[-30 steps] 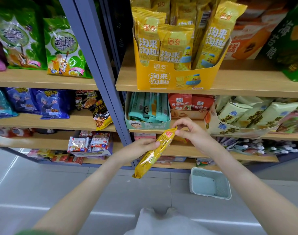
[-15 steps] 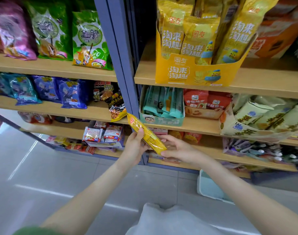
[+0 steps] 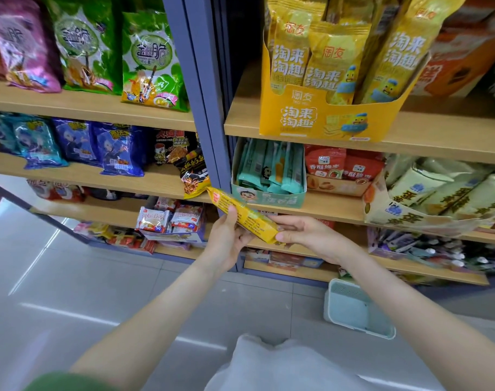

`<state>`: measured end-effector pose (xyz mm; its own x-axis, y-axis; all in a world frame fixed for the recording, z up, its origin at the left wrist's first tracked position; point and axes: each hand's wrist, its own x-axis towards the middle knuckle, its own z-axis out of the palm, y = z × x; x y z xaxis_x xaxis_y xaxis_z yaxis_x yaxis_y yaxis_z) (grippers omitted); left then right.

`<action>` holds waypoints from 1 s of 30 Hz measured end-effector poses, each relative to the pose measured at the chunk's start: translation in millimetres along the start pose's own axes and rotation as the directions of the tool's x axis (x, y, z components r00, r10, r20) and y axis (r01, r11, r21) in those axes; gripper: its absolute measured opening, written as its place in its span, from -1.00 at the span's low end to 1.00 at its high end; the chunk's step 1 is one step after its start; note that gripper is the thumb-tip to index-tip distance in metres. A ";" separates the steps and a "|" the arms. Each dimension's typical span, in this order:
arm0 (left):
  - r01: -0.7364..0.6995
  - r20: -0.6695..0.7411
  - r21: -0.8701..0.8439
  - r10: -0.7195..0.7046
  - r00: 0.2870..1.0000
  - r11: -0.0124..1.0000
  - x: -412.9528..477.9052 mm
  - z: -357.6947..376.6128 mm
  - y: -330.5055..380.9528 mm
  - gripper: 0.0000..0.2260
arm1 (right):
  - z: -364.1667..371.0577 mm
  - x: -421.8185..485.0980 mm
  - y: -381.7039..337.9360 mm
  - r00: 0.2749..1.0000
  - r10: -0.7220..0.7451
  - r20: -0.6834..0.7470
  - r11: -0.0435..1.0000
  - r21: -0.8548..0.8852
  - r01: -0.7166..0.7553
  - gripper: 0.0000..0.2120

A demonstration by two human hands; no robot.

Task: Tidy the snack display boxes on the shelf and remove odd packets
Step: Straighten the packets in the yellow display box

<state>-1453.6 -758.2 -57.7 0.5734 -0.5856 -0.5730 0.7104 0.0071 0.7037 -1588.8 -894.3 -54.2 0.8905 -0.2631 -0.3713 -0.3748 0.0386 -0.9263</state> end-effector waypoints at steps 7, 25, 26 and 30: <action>0.044 -0.050 0.095 -0.039 0.998 0.995 -0.2 11.8 3.8 -0.62 | -13.6 -5.9 0.6 0.998 -0.065 -0.021 0.994 -0.095 0.063 -0.47; 0.293 -0.107 -0.157 -0.311 0.944 0.943 -9.1 31.8 11.0 -0.81 | -8.7 -7.6 -6.6 0.820 -0.442 -0.364 0.873 -0.383 0.301 -0.62; 0.296 -0.103 -0.157 -0.314 0.944 0.942 -8.9 31.5 11.2 -0.79 | -9.0 -8.2 -6.5 0.818 -0.458 -0.348 0.863 -0.395 0.315 -0.60; 0.297 -0.066 -0.229 -0.319 0.945 0.927 -7.3 32.0 8.1 -0.78 | -8.5 -9.4 -8.8 0.789 -0.494 -0.365 0.864 -0.307 0.399 -0.43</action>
<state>-1465.1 -779.8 -34.4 0.3421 -0.5024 -0.7941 0.9224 0.0181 0.3859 -1596.1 -900.4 -42.1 0.7935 -0.5788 0.1881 -0.0477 -0.3673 -0.9289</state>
